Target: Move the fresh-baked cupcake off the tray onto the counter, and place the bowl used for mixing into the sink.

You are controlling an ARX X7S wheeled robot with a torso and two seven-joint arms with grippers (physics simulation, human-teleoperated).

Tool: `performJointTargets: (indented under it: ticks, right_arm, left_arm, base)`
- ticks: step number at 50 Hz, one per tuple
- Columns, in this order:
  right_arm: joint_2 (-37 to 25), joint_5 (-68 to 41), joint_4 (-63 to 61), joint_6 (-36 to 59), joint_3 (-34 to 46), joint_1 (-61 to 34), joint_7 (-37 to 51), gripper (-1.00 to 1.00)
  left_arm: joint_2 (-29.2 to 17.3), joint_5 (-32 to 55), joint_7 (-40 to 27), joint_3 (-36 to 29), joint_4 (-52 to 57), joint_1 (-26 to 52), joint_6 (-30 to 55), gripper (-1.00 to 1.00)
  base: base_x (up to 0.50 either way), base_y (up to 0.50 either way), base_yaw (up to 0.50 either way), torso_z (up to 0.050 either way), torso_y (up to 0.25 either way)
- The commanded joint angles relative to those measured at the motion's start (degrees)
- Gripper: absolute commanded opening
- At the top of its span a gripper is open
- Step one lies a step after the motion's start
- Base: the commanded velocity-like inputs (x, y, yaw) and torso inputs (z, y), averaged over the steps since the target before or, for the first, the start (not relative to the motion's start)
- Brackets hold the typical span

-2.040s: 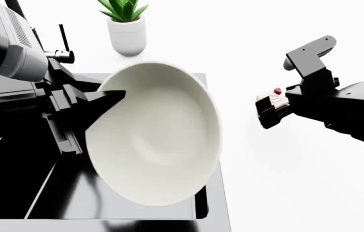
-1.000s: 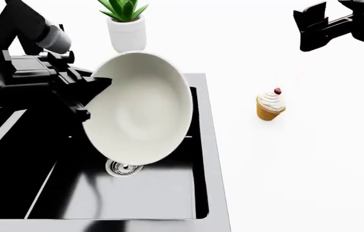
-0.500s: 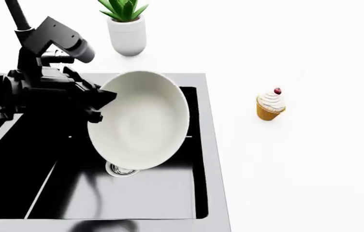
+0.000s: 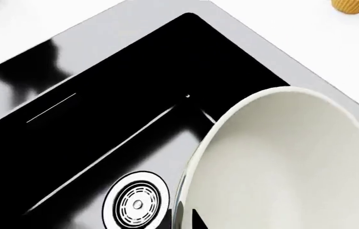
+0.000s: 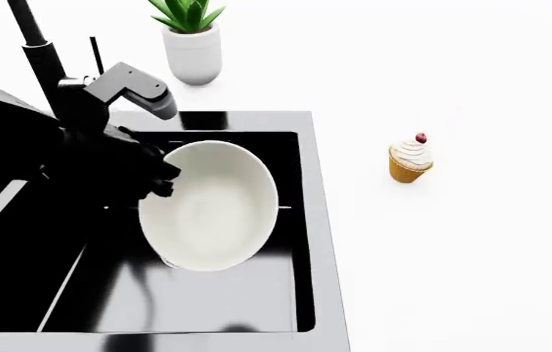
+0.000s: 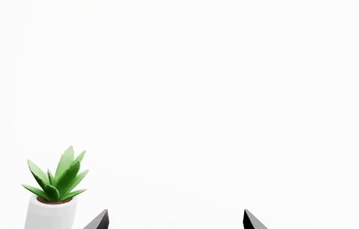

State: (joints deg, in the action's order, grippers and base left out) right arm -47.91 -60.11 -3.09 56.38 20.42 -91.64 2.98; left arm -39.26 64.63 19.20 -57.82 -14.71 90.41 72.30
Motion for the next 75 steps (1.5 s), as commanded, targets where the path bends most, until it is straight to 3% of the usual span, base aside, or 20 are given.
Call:
performJointTargets:
  ticks: [1, 20, 35, 48, 57, 58, 75]
  right_arm:
    - [-0.8, -1.1, -1.4, -0.6, -1.2, 1.4, 0.3, 1.0]
    - [-0.5, -1.6, -3.0, -1.3, -1.7, 1.2, 0.5, 1.0]
    - [-1.0, -3.3, -5.5, -0.7, -2.3, 0.4, 0.3, 1.0]
    - [-0.5, -2.8, -5.8, -0.2, -1.1, -0.9, -0.2, 1.0]
    - [-0.5, -2.7, -5.7, -0.5, -1.2, -0.7, -0.4, 1.0]
    - [-0.4, -2.8, -5.7, -0.6, -1.2, -0.6, -0.2, 1.0]
    - [0.1, -2.8, -5.8, -1.1, -1.0, 0.3, 0.1, 1.0]
  left_arm:
    - [4.0, -7.5, 4.8, -8.5, -5.7, 3.3, 0.7, -1.0]
    - [9.4, -16.2, 11.2, -19.1, -13.2, 2.3, -3.9, -1.0]
    - [17.7, -23.1, 18.8, -26.5, -27.5, 2.6, -9.9, -1.0]
    - [18.9, -24.0, 20.7, -26.9, -31.8, 1.4, -12.7, -1.0]
    - [17.9, -23.4, 21.4, -27.0, -28.7, 1.0, -12.8, -1.0]
    - [18.0, -23.2, 21.5, -26.9, -28.9, 0.8, -12.8, 1.0]
    - [13.9, -21.8, 19.8, -25.5, -22.3, 2.2, -11.0, 1.0]
  base:
    - [0.0, 0.0, 0.0, 0.0, 0.0]
    - [0.0, 0.0, 0.0, 0.0, 0.0]
    - [0.0, 0.0, 0.0, 0.001, 0.0]
    - [0.0, 0.0, 0.0, 0.0, 0.001]
    - [0.0, 0.0, 0.0, 0.0, 0.0]
    - [0.0, 0.0, 0.0, 0.0, 0.0]
    - [0.0, 0.0, 0.0, 0.0, 0.0]
